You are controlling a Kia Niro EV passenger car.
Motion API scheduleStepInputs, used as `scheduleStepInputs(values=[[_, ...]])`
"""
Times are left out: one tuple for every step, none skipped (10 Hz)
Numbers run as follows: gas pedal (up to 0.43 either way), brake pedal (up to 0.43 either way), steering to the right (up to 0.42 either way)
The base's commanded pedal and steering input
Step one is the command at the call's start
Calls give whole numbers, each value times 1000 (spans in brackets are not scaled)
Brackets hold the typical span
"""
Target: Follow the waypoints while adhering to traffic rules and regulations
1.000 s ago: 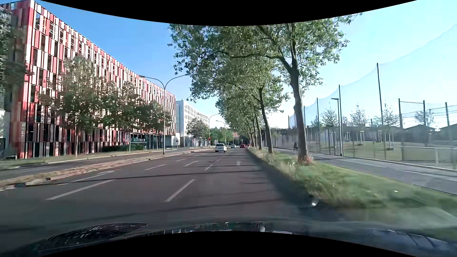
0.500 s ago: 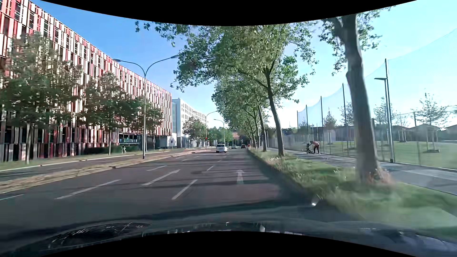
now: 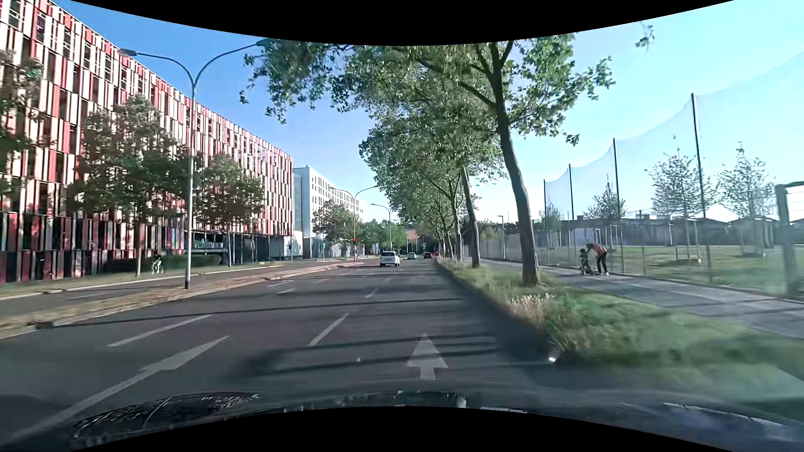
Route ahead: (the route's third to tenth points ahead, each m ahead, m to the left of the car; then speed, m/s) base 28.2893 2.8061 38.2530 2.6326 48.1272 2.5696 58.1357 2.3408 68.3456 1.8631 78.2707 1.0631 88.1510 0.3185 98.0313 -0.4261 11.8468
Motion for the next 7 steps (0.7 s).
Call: scheduleStepInputs(values=[[150, 0, 6], [138, 0, 6], [138, 0, 6], [138, 0, 6], [138, 0, 6], [138, 0, 7], [130, 0, 6]])
